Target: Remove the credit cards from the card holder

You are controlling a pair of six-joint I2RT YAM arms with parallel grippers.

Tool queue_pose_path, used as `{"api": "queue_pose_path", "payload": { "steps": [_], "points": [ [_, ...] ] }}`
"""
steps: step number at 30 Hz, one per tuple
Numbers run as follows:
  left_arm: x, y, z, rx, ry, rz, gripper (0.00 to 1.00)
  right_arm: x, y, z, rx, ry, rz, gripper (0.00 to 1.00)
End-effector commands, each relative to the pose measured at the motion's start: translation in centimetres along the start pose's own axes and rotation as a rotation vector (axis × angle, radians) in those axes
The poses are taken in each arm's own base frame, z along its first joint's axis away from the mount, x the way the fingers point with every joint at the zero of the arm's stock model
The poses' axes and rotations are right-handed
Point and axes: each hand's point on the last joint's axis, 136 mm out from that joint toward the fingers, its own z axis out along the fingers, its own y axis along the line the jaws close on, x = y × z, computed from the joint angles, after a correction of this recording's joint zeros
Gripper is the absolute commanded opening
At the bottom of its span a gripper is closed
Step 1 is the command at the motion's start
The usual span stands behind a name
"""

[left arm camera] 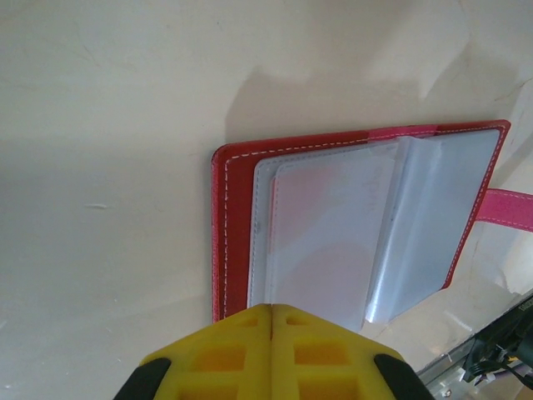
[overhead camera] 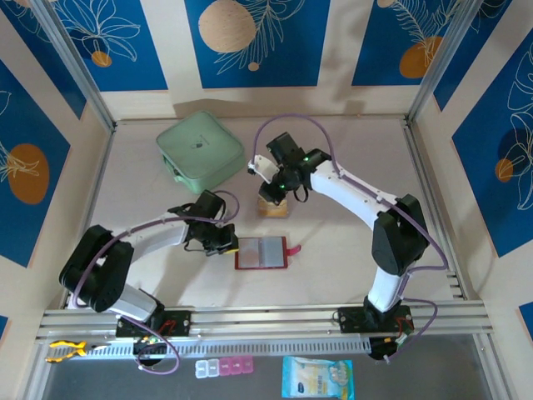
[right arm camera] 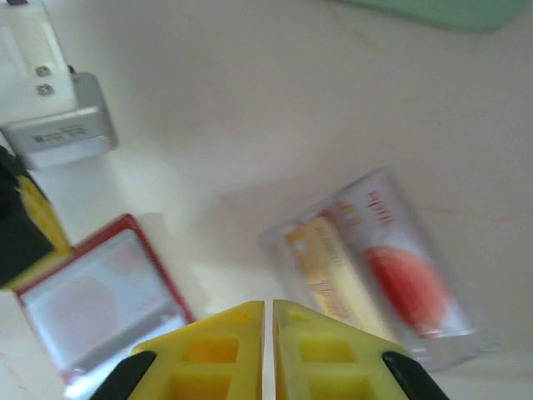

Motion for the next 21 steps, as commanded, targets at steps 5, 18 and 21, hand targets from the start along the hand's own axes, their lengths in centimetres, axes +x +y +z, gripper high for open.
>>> {"api": "queue_pose_path", "payload": {
  "steps": [5,18,21],
  "points": [
    [0.7,0.9,1.1,-0.002,0.051,-0.01,0.0,1.4,4.4,1.4,-0.154,0.005,0.469,0.03],
    [1.1,2.1,1.7,-0.053,0.08,-0.012,0.0,5.6,10.5,4.9,-0.266,0.163,0.824,0.01],
    [1.2,2.2,1.7,-0.059,0.082,-0.016,0.0,6.3,11.2,5.6,-0.295,0.215,0.885,0.05]
  ]
}}
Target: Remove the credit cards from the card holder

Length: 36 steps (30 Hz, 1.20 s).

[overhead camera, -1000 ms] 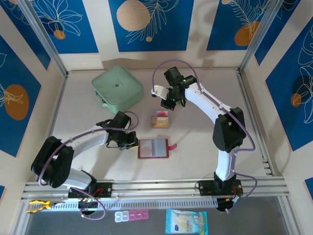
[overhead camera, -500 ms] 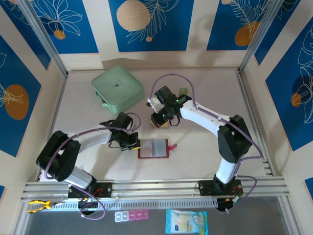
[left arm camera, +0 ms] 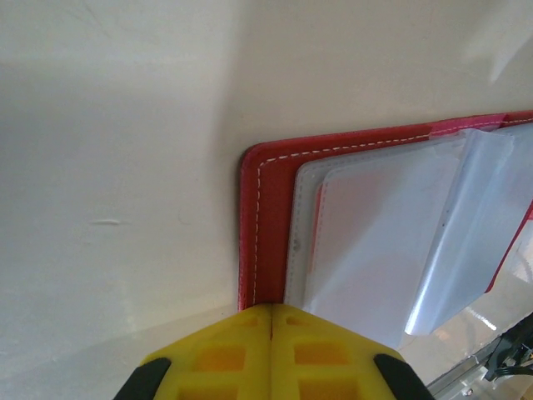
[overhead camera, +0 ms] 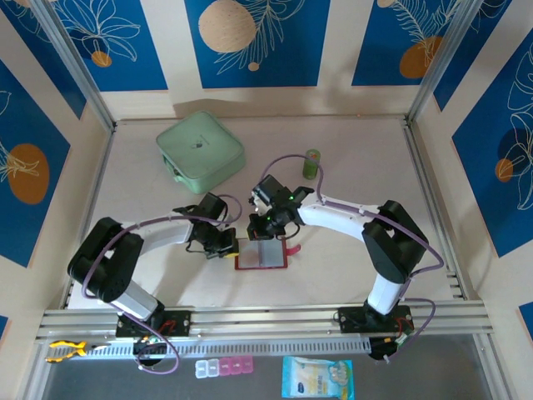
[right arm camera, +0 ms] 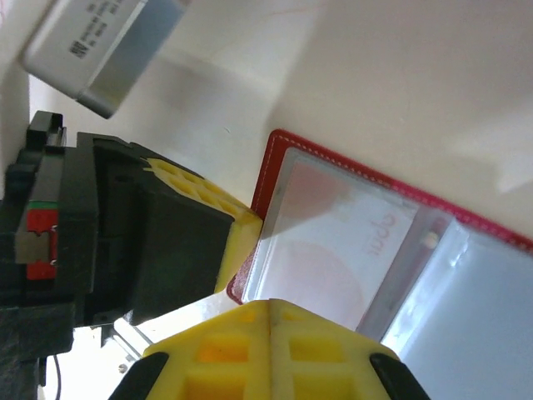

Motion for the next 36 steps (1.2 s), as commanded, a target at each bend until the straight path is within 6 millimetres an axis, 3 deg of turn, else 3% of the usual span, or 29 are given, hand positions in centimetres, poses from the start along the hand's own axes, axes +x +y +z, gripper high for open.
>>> {"api": "queue_pose_path", "payload": {
  "steps": [1,6,9,19,27,36],
  "points": [
    [0.6,1.1,0.3,-0.034,0.031,-0.014,0.0,1.3,0.3,1.1,-0.046,0.07,0.137,0.1],
    [0.6,1.2,0.5,-0.039,0.039,-0.019,0.0,2.4,-0.6,2.8,-0.036,0.132,0.202,0.25],
    [0.6,1.2,0.5,-0.043,0.042,-0.018,0.0,2.4,-0.6,3.2,-0.028,0.138,0.201,0.29],
    [0.7,1.5,0.4,-0.056,0.045,-0.021,0.0,2.8,-2.3,4.7,0.07,0.17,0.23,0.29],
    [0.8,1.7,0.4,-0.065,0.046,-0.021,0.0,3.0,-3.9,3.4,0.169,0.142,0.221,0.29],
    [0.6,1.6,0.3,-0.067,0.044,-0.017,0.0,3.1,-4.7,2.7,0.156,0.141,0.206,0.29]
  ]
}}
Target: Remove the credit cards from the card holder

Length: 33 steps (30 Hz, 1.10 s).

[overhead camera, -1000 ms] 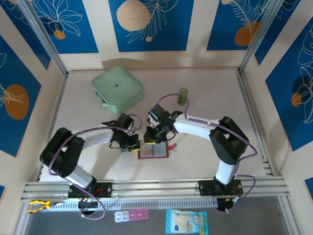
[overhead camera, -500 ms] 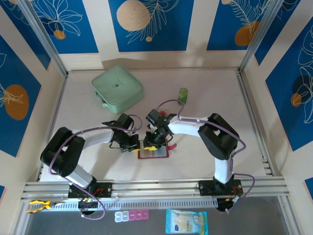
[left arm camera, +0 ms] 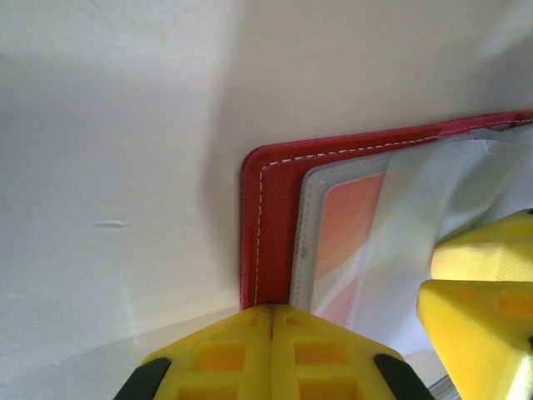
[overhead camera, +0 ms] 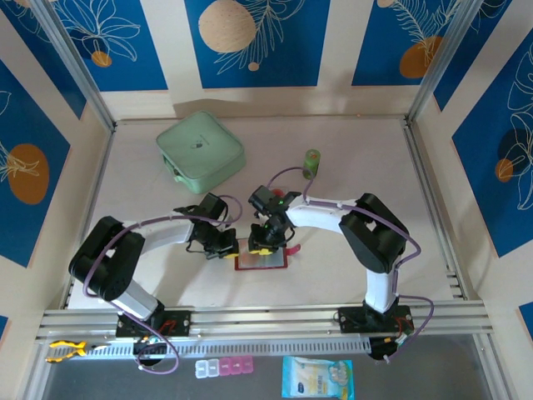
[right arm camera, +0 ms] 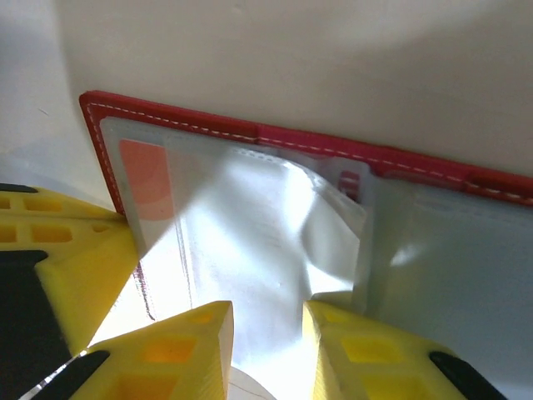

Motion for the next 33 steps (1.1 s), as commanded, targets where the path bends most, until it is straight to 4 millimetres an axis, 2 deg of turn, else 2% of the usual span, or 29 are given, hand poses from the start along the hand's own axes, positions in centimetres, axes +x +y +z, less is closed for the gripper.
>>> {"api": "queue_pose_path", "payload": {
  "steps": [1,10,17,23,29,33],
  "points": [
    [0.5,1.3,0.0,-0.059,0.033,-0.012,0.0,0.7,-0.9,-0.8,0.003,0.01,-0.012,0.29],
    [-0.4,-0.3,-1.5,-0.039,-0.008,0.01,0.01,1.1,-0.2,-0.3,-0.159,0.033,-0.056,0.25],
    [-1.0,-2.8,-2.3,0.075,-0.047,0.021,0.09,1.2,-0.5,-0.2,-0.216,0.031,-0.047,0.23],
    [-0.9,-4.3,-1.7,0.14,-0.033,0.015,0.19,1.1,-1.0,0.0,-0.281,0.031,-0.027,0.22],
    [-0.8,-4.1,-0.6,0.139,-0.022,-0.011,0.25,1.2,-1.3,0.2,-0.319,0.032,-0.016,0.21],
    [-0.5,-3.0,0.1,0.09,0.005,-0.035,0.27,1.2,-1.6,0.1,-0.342,0.03,-0.009,0.2]
  ]
}}
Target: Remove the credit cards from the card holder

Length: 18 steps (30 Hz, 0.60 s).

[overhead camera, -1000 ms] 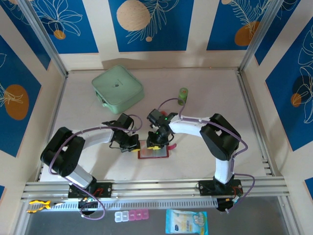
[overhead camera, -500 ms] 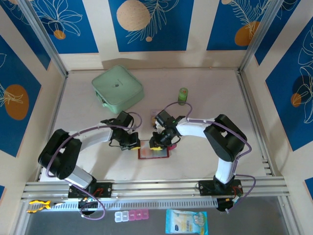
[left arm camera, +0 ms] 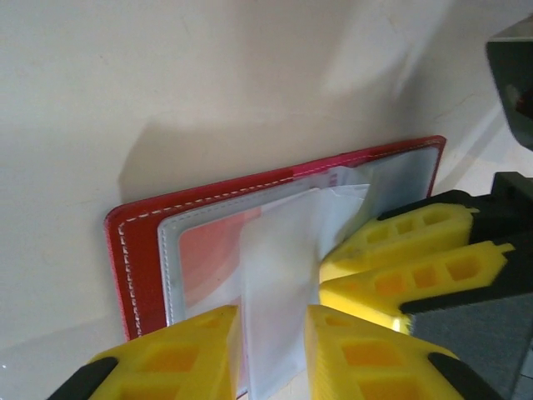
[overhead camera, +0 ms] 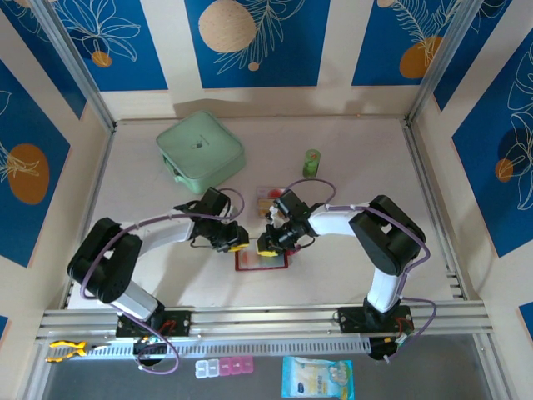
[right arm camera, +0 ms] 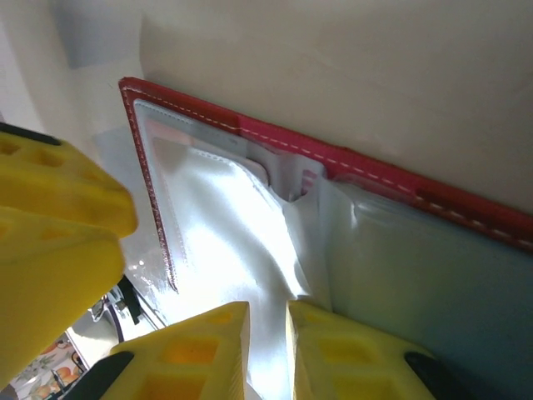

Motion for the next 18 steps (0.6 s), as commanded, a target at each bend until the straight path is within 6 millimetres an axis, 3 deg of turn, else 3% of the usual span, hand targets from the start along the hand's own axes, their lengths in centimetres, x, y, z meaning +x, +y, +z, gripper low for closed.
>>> {"api": "queue_pose_path", "payload": {
  "steps": [1,13,18],
  "points": [
    [0.7,0.7,0.8,-0.023,0.037,-0.028,0.27,0.8,-0.6,-0.1,-0.014,0.017,0.029,0.2],
    [0.5,0.1,1.9,0.019,0.054,-0.04,0.27,0.9,-0.9,-0.2,-0.034,0.015,0.037,0.2],
    [0.3,-0.6,2.1,0.056,0.05,-0.036,0.16,0.9,-0.6,-0.3,-0.043,0.014,0.028,0.2]
  ]
}}
